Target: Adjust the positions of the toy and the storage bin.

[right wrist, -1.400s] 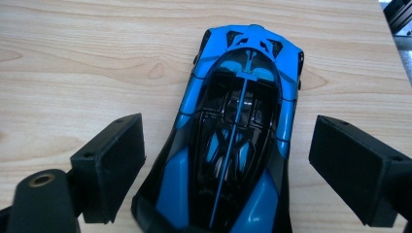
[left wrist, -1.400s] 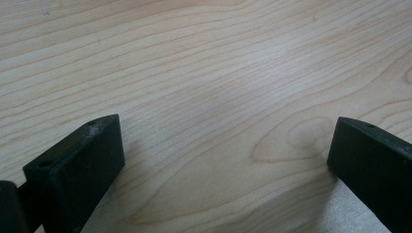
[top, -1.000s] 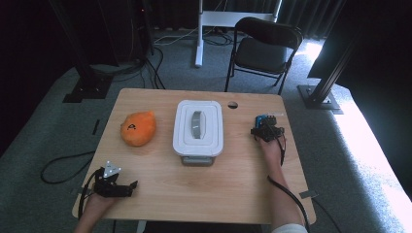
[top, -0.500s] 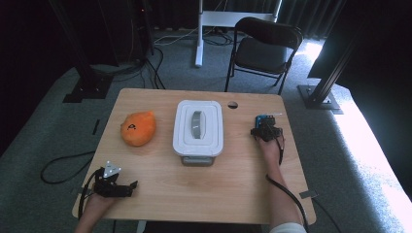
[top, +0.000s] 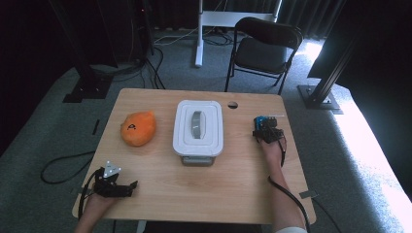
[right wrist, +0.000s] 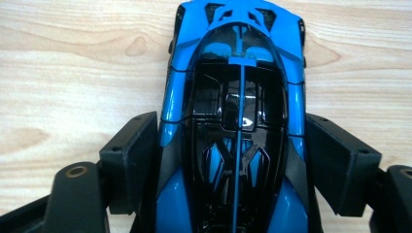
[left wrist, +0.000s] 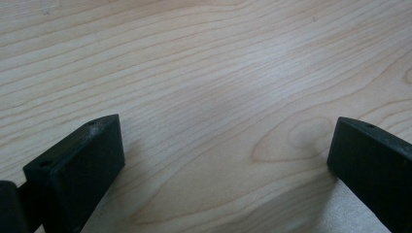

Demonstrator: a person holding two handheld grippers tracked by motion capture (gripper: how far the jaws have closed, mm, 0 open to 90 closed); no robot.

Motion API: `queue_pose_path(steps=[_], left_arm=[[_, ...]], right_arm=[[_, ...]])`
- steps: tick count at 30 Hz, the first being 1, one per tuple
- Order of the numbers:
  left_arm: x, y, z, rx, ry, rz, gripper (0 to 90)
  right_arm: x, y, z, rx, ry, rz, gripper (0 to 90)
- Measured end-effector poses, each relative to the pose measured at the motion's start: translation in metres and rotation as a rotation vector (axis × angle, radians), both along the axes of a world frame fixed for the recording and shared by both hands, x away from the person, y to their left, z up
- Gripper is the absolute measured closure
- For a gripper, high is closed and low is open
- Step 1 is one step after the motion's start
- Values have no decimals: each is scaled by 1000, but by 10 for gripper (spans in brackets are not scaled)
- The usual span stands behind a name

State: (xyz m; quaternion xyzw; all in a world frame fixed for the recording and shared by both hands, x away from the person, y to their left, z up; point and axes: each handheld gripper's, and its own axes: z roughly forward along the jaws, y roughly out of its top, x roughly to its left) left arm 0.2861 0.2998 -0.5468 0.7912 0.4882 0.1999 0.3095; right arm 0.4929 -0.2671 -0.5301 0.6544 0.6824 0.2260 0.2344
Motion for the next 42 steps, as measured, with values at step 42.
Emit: queue_pose_path(steps=[42], left_arm=[[0,1,0,0,1,19,3]], right_arm=[[-145,-20,-7,17,-94,99,253]])
